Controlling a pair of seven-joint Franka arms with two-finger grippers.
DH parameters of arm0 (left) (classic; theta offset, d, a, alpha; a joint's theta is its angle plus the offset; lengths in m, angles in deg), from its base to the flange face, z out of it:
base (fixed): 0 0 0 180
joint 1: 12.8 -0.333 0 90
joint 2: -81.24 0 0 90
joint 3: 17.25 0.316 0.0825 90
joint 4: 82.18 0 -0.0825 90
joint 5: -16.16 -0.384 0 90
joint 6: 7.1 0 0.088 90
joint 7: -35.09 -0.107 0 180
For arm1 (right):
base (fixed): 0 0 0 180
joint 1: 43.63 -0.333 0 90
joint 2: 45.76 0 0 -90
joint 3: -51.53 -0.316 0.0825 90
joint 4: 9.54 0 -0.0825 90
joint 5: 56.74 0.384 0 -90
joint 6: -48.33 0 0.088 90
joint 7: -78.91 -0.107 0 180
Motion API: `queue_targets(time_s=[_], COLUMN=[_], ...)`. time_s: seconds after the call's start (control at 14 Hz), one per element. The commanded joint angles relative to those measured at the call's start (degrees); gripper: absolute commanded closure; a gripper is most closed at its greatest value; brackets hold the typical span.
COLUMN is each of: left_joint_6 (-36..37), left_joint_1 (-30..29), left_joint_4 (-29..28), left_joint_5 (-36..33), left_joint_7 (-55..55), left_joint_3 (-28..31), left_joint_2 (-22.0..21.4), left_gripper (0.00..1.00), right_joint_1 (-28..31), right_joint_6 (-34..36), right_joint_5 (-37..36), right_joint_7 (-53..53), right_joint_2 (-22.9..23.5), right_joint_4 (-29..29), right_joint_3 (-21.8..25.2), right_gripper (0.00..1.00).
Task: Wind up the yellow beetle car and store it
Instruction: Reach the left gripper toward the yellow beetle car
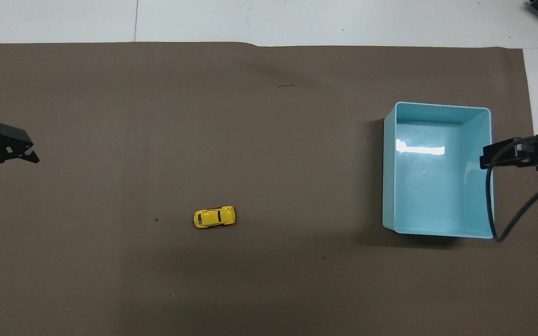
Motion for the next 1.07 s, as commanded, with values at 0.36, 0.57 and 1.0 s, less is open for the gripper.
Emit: queue_targets(time_s=[0.36,0.57,1.0], left_joint_6=[-1.09,-4.33,-19.10], left_joint_1=[5.98,8.17,15.20], left_joint_4=[-13.54,-17.75,-29.44], left_joint_5=[-0.07,0.10,1.77], left_joint_7=[45.13,57.20,74.08], left_joint_3=[0.18,0.10,0.01], left_joint_2=[-8.46,-9.24,-12.41], left_gripper=[0.00,0.00,0.00], right_joint_1=[0.63,0.72,0.63], right_joint_6=[0.75,0.75,0.75], right_joint_5=[1.07,1.07,1.07], right_joint_7=[0.48,0.39,0.48], right_joint_2=[-0.73,-0.73,-0.73], right_joint_4=[0.45,0.45,0.45], right_joint_3=[-0.30,-0.30,-0.30], right_gripper=[0.00,0.00,0.00])
